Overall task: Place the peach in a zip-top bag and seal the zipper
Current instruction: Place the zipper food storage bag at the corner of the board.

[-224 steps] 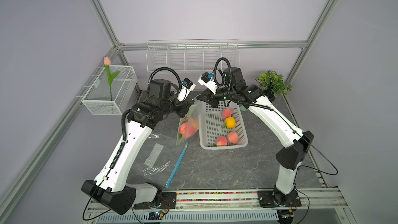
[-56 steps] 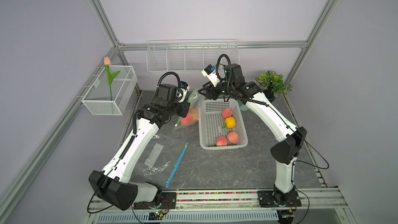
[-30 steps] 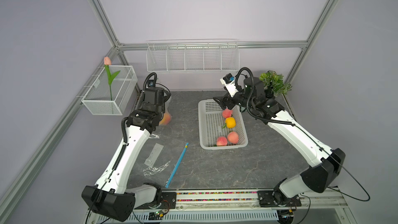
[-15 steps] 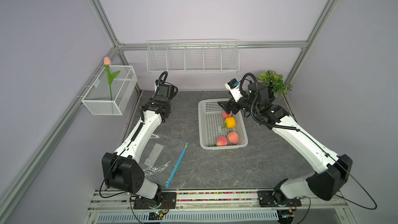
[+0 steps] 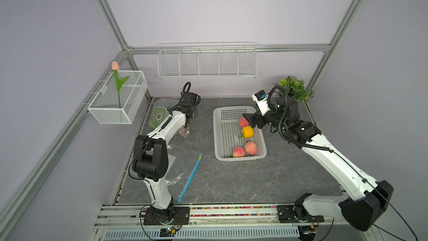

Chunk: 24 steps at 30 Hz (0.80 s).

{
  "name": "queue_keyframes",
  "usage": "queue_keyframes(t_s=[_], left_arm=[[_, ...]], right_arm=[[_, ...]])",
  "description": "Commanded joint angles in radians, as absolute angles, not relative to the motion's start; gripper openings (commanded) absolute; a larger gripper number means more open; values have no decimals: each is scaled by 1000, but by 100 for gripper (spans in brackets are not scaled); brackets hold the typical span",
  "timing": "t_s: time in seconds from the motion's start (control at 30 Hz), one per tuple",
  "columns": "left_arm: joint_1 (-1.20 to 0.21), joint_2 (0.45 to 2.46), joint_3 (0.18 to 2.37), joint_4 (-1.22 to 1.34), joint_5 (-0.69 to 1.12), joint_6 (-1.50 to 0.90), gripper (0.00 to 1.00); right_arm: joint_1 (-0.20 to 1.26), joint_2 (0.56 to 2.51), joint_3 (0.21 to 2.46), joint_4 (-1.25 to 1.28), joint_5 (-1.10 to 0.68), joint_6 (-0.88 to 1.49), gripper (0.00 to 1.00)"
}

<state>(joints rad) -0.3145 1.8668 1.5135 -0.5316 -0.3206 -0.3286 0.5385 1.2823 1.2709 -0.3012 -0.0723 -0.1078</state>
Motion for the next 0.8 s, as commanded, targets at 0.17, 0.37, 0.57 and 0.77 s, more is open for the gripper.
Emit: queue_keyframes(t_s=[0.17,0.37,0.57,0.77], left_arm=[[-317,2018,1679,-505,-264,-250,0],[-318,2112,1793,-556,-227,-199,0],[-322,2195,1904,-626,-148,-147,0],[-334,2254,1983,-680,-100,-111,0]], right_arm=[[532,1243,1208,-275,-34,-55,88],[531,1247,1198,-274,-32,-49,88],[529,1252,1196,-279,-33,-51,88],[528,1252,1192,-281,-28,-51,88]])
